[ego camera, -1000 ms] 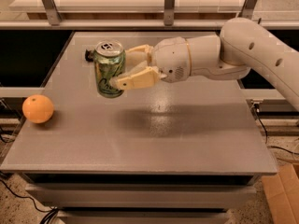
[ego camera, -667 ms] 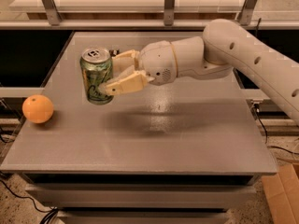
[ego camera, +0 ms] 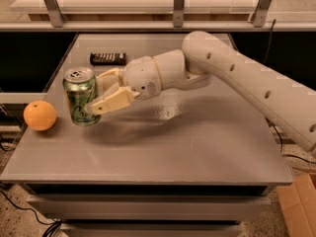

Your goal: Move green can near orange

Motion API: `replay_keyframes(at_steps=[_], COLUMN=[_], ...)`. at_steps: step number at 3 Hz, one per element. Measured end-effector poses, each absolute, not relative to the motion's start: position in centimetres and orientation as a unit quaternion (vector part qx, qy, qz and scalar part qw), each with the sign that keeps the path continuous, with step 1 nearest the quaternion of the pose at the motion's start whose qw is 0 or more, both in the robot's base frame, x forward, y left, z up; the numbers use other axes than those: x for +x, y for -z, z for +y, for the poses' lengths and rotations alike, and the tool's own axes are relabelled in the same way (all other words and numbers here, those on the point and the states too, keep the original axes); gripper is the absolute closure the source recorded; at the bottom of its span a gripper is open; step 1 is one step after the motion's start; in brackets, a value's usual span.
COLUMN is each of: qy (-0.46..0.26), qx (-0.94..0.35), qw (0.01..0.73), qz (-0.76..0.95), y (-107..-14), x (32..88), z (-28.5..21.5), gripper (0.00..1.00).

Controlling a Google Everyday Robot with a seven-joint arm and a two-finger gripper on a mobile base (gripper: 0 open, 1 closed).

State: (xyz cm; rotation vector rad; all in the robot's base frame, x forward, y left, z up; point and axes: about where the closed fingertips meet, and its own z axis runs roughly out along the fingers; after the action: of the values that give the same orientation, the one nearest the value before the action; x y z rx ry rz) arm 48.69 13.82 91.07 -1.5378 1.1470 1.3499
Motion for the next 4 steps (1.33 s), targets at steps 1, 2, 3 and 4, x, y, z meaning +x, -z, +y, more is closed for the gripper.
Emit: replay_keyframes(at_steps=[1,2,3,4], qy=[-0.552,-0.566,-0.569,-0.569], qx=[-0.607,-0.608,-0.613,-0.616], qw=[0.362,0.349,0.36,0.374], qz=[0.443,0.433,0.413,0.395], y=[-89.4,-88.4,-88.6,-89.0], x=[48.1,47.8,47.6,47.5], z=[15.9,17.5,19.0,19.9], gripper=[1.0,1.0,1.0,1.0])
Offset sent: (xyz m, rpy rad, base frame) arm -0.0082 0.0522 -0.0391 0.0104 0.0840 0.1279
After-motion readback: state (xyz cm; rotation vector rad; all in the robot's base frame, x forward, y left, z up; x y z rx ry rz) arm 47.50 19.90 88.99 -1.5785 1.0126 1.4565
